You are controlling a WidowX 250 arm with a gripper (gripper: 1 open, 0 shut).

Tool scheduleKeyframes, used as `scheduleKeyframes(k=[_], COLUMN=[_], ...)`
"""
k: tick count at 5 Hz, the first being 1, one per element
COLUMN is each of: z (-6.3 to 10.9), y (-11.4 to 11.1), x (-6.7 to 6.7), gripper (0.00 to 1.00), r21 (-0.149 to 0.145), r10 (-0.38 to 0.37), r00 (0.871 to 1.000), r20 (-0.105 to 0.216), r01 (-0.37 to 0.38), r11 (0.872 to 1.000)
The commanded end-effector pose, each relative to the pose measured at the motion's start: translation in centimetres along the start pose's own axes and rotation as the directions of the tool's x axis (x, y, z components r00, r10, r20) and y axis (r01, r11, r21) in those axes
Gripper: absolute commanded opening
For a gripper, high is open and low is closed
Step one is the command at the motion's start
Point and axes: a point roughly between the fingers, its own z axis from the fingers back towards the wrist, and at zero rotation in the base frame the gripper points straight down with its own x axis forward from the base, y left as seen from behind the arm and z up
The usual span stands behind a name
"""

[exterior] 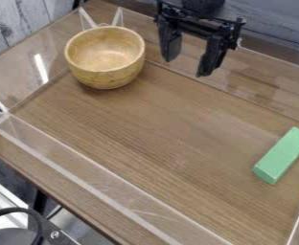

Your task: Put the green block in the brown bowl

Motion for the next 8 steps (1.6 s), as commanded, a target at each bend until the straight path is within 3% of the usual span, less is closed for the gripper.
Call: scheduleKeyframes(k=[1, 2, 4, 6, 8], z=[-0.8, -2.0, -4.2, -6.0, -8.1], y=[-1.0, -3.1, -8.0, -11.6, -14.1], x=[-0.3, -1.1, -1.7, -1.3, -0.1], gripper=[1.00, 1.00, 1.00, 1.00, 1.00], r21=[-0.001, -0.013, -0.031, -0.043, -0.049], r10=[-0.024, -0.089, -0.187, -0.247, -0.284], r00=[1.000, 0.995, 0.982, 0.968, 0.957], r20=[-0.019, -0.038, -0.038, -0.038, -0.051], r01=[0.024, 0.089, 0.186, 0.245, 0.282], r11=[1.000, 0.996, 0.982, 0.969, 0.958])
